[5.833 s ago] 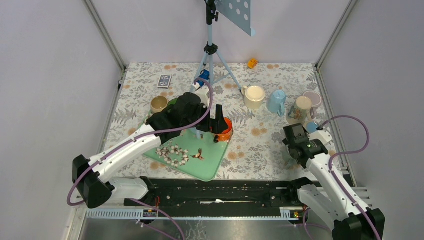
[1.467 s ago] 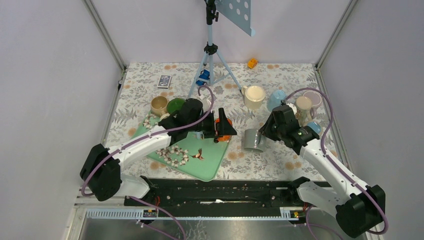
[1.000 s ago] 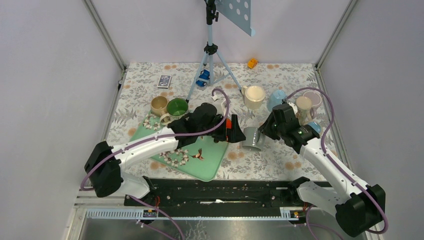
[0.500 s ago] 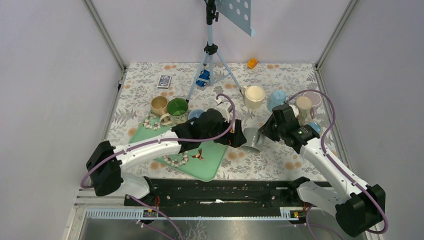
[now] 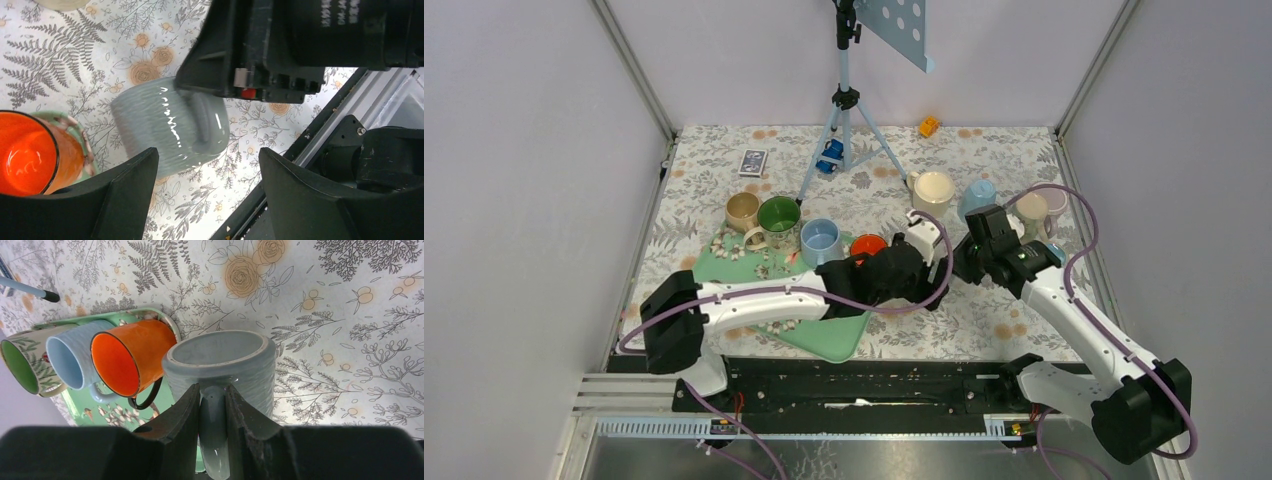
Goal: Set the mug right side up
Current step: Turn over the cup at the center of the board.
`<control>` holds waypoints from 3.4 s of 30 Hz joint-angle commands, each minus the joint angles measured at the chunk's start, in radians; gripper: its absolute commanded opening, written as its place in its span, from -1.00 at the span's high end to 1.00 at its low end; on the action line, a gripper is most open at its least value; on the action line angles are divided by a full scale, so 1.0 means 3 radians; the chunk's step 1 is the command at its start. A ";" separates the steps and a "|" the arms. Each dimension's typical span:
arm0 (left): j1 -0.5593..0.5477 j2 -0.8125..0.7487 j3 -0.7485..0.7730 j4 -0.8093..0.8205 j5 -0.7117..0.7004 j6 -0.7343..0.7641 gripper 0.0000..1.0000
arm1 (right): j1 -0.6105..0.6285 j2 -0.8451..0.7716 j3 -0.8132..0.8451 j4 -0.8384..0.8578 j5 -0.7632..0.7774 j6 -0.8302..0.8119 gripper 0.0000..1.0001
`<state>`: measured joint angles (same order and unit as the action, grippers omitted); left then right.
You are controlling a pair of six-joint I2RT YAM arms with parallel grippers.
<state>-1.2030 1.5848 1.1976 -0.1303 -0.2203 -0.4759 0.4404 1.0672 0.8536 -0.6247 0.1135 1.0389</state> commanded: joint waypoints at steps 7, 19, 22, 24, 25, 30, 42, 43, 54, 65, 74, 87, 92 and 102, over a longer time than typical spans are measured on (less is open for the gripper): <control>-0.0216 0.0272 0.0217 0.0326 -0.0519 0.0363 -0.39 | 0.0018 -0.0030 0.0254 0.0047 -0.0165 0.0347 1.00; -0.0362 0.0522 0.0330 0.0424 -0.0949 0.0682 -0.20 | 0.0017 -0.0050 0.0204 0.0047 -0.0261 0.0464 1.00; -0.0408 0.0573 0.0350 0.0424 -0.1069 0.0759 -0.18 | 0.0019 -0.0050 0.0198 0.0062 -0.0282 0.0482 1.00; -0.0430 0.0597 0.0363 0.0424 -0.1155 0.0808 -0.15 | 0.0020 -0.0047 0.0192 0.0072 -0.0290 0.0494 1.00; -0.0440 0.0611 0.0369 0.0424 -0.1194 0.0833 -0.14 | 0.0019 -0.0051 0.0192 0.0071 -0.0287 0.0498 1.00; -0.0464 0.0638 0.0378 0.0424 -0.1355 0.0897 0.03 | 0.0016 -0.0057 0.0183 0.0073 -0.0291 0.0507 1.00; -0.0459 0.0583 0.0388 0.0424 -0.1220 0.0804 0.91 | 0.0019 -0.0103 0.0137 0.0103 -0.0294 0.0433 1.00; -0.0459 0.0574 0.0390 0.0424 -0.1215 0.0789 0.99 | 0.0016 -0.0101 0.0131 0.0112 -0.0294 0.0419 1.00; -0.0291 0.0332 0.0247 0.0424 -0.0846 0.0441 1.00 | 0.0017 -0.0302 -0.0072 0.0454 -0.0303 0.0213 -0.31; -0.0060 0.0003 0.0154 0.0226 -0.0375 0.0023 1.00 | 0.0017 -0.0437 0.0002 0.0357 0.0056 -0.0006 -0.99; 0.0179 -0.0369 0.0174 -0.0333 0.0056 -0.0265 1.00 | 0.0020 -0.0462 0.0047 0.0340 0.0359 -0.0195 -0.99; 0.0626 -0.0990 0.0078 -0.1453 0.0322 -0.0638 1.00 | 0.0020 -0.0413 0.0004 0.0430 0.0431 -0.0410 -0.99; 0.0992 -0.1197 0.0030 -0.1857 0.0496 -0.0754 1.00 | 0.0019 -0.0413 0.0002 0.0436 0.0433 -0.0482 -0.99; 0.1597 -0.1328 -0.0045 -0.2587 0.0646 -0.0853 1.00 | 0.0019 -0.0402 -0.0021 0.0460 0.0351 -0.0632 -0.99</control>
<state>-0.7914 1.2423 1.1908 -0.8642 -0.0692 -0.6933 0.4404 0.9436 0.8333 -0.5171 0.2008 0.8848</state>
